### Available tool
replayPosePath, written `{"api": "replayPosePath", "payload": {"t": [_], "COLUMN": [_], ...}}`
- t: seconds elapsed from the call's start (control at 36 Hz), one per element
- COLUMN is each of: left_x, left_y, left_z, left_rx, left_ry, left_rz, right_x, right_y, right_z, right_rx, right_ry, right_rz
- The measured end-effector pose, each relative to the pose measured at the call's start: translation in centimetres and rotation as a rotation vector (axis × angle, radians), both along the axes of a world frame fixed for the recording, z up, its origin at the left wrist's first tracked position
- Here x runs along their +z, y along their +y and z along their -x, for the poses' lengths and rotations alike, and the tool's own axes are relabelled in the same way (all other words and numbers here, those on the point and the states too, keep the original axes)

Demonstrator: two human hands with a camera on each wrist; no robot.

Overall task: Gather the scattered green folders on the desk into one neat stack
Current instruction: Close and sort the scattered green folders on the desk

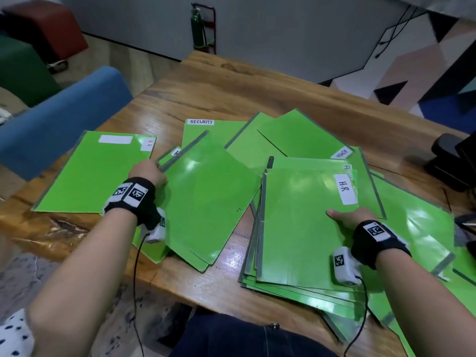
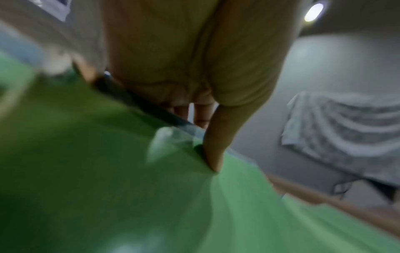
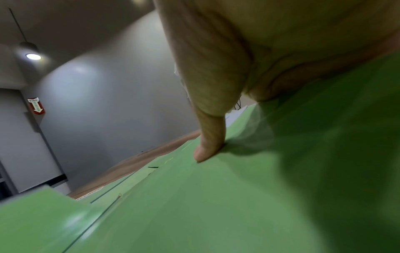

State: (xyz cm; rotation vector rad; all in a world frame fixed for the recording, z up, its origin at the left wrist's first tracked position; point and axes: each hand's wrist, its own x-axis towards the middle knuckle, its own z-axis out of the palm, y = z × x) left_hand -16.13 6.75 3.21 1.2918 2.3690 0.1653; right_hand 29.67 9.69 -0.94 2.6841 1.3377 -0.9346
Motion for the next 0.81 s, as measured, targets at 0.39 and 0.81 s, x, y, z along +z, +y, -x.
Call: {"api": "replayPosePath", "payload": {"t": [0.39,0.81], "left_x": [14.1,-6.0], "left_y": [-0.1,-3.6], "left_z": [-7.2,-13.4], "left_rx": [-0.168,0.031], "left_ry": [-0.181,-0.639], "left_rz": [-0.571,0.077], "right_x": [-1.1,-3.8], "right_y": [-1.5,-4.0], "right_z": [0.0,-0.4], "right_rx": [-0.032,-0.128], "right_ry": [0.082,0.260], "right_rz": [-0.008,0.023]}}
